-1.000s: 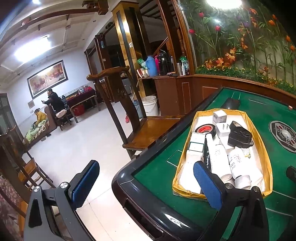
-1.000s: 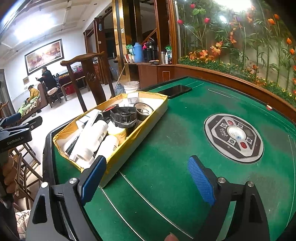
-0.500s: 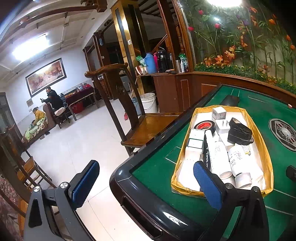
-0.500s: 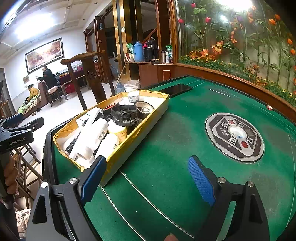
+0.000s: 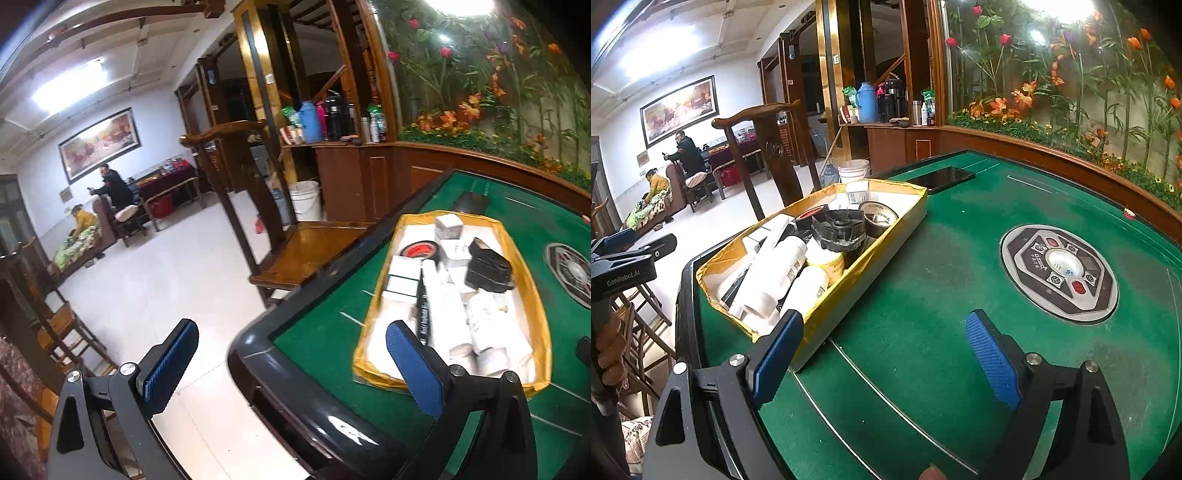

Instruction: Organize rigid objects

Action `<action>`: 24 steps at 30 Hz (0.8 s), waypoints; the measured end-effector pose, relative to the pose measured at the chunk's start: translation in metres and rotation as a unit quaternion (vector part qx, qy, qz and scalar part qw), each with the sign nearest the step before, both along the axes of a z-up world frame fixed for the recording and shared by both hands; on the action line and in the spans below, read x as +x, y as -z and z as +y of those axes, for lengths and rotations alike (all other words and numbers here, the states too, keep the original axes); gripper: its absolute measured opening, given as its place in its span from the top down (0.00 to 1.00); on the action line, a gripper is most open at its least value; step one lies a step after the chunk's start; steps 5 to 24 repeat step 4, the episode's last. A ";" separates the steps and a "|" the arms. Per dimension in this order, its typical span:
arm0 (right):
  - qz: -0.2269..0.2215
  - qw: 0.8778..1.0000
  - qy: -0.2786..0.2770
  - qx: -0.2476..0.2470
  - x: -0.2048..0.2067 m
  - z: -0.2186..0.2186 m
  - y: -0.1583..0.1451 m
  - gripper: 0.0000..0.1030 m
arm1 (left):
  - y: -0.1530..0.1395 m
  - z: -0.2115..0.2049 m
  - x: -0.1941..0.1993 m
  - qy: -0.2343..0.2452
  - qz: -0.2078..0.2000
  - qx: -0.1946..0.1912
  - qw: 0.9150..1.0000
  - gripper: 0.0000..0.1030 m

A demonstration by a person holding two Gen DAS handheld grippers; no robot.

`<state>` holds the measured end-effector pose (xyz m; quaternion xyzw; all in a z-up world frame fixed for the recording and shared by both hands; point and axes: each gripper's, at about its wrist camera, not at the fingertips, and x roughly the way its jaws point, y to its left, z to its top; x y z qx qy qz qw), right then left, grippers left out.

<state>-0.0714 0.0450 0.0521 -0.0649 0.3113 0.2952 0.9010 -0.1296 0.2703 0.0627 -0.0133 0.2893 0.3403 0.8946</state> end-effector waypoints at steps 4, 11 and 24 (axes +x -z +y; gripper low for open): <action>0.001 1.000 0.000 0.001 0.000 0.000 0.000 0.13 | -0.001 0.002 -0.002 -0.002 0.000 0.005 1.000 0.00; 0.001 1.000 0.000 0.001 0.000 0.000 0.000 0.13 | -0.001 0.002 -0.002 -0.002 0.000 0.005 1.000 0.00; 0.001 1.000 0.000 0.001 0.000 0.000 0.000 0.13 | -0.001 0.002 -0.002 -0.002 0.000 0.005 1.000 0.00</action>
